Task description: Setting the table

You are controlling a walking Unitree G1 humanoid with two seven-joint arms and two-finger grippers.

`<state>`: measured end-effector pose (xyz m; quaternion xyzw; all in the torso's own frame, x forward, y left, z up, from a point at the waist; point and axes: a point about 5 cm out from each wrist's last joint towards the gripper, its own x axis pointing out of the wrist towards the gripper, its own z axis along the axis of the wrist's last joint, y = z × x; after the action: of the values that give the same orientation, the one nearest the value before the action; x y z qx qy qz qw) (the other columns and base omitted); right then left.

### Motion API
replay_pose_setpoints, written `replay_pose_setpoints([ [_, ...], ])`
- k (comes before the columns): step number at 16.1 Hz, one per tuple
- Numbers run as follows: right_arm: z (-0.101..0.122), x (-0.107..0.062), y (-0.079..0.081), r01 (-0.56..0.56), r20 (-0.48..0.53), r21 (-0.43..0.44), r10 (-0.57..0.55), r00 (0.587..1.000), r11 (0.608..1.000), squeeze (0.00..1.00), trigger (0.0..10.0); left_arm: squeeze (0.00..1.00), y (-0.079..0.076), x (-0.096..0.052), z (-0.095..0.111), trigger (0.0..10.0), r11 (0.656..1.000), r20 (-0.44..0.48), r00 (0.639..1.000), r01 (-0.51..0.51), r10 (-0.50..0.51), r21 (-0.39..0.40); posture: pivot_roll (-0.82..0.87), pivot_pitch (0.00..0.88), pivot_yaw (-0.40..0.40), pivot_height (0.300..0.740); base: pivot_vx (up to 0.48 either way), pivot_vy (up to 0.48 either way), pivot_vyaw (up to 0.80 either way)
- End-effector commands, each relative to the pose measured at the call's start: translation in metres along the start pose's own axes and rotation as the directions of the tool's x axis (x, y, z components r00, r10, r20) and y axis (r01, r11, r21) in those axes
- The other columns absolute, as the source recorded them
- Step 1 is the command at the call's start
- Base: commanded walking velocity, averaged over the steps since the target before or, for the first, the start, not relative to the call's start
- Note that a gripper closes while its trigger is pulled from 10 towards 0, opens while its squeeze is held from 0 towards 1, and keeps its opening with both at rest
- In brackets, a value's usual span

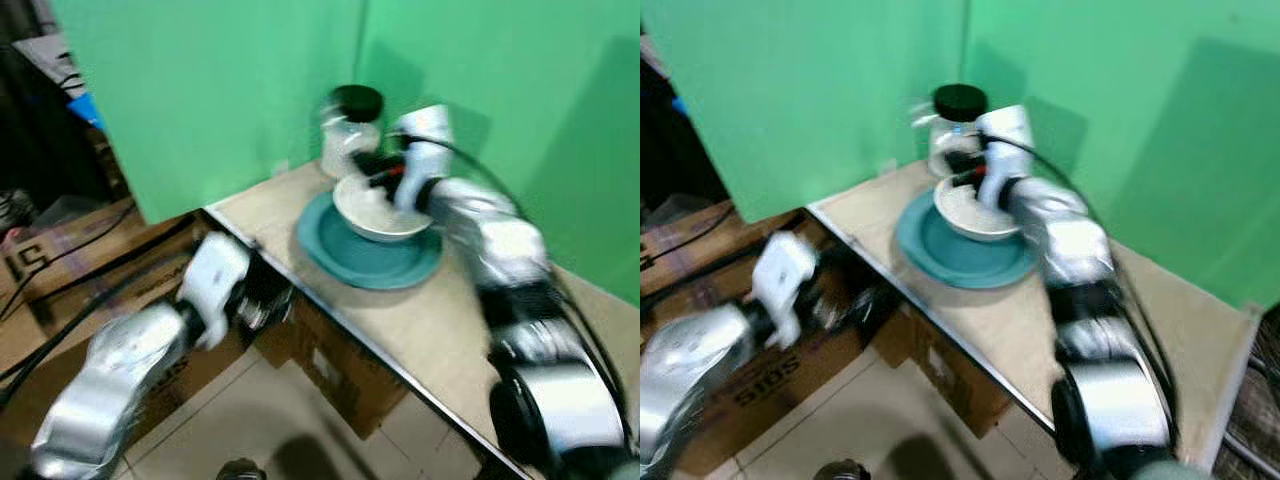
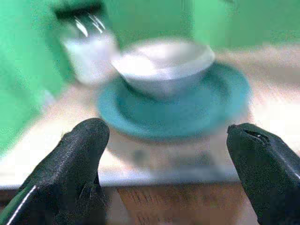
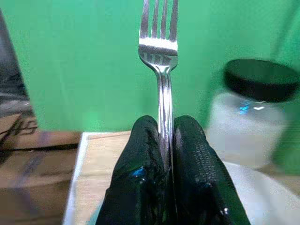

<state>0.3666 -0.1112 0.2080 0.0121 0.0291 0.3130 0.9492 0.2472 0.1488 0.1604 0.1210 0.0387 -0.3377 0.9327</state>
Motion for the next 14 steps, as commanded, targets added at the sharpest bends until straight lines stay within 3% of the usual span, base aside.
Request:
replay_pose_setpoints([
  [1, 0.008, -0.013, -0.005, 0.063, 0.038, -0.01, -0.063, 0.997, 0.998, 0.0, 0.0, 0.0, 0.002, 0.004, 0.01, 10.0, 0.998, 0.036, 0.997, -0.065, 0.064, 0.016, 0.12, 0.0, -0.045, 0.74, 0.0, 0.0, 0.0],
  [3, 0.01, -0.053, -0.006, 0.239, 0.128, 0.011, -0.238, 0.963, 0.971, 0.0, 0.0, 0.0, 0.009, 0.016, 0.02, 10.0, 0.975, 0.081, 0.971, -0.223, 0.223, -0.004, 0.1, 0.0, -0.03, 0.74, 0.0, 0.0, 0.0],
  [4, 0.011, -0.069, 0.004, 0.278, 0.175, -0.009, -0.273, 0.946, 0.96, 0.0, 0.0, 0.0, 0.009, 0.016, 0.021, 10.0, 0.963, 0.091, 0.958, -0.27, 0.271, -0.021, 0.09, 0.0, -0.021, 0.74, 0.0, 0.0, 0.0],
  [5, 0.007, -0.078, 0.011, 0.293, 0.172, -0.035, -0.284, 0.943, 0.955, 0.0, 3.5, 0.0, 0.007, 0.014, 0.021, 10.0, 0.955, 0.091, 0.951, -0.293, 0.296, -0.036, 0.08, 0.0, -0.016, 0.74, 0.0, 0.0, 0.0],
  [6, 0.002, -0.091, 0.023, 0.311, 0.164, -0.058, -0.298, 0.94, 0.949, 0.0, 10.0, 0.0, 0.005, 0.012, 0.02, 10.0, 0.945, 0.082, 0.942, -0.322, 0.325, -0.049, 0.08, 0.0, -0.014, 0.74, 0.0, 0.0, 0.0],
  [9, -0.024, -0.109, 0.026, 0.435, 0.103, 0.026, -0.435, 0.895, 0.9, 0.0, 10.0, 0.0, 0.006, 0.013, 0.019, 10.0, 0.94, 0.07, 0.937, -0.342, 0.342, -0.019, 0.08, 0.0, -0.016, 0.74, 0.0, 0.0, -0.53],
  [12, -0.023, -0.117, 0.023, 0.515, 0.088, 0.003, -0.514, 0.854, 0.857, 0.0, 10.0, 0.0, 0.011, 0.016, 0.011, 10.0, 0.916, 0.025, 0.916, -0.4, 0.4, -0.016, 0.07, 0.0, -0.009, 0.74, 0.0, 0.0, -0.8],
  [14, -0.018, -0.116, 0.028, 0.496, 0.098, 0.025, -0.496, 0.863, 0.868, 0.0, 10.0, 0.0, 0.01, 0.017, 0.012, 10.0, 0.918, 0.024, 0.917, -0.397, 0.397, -0.013, 0.07, 0.0, -0.008, 0.74, 0.0, 0.0, -0.8],
])
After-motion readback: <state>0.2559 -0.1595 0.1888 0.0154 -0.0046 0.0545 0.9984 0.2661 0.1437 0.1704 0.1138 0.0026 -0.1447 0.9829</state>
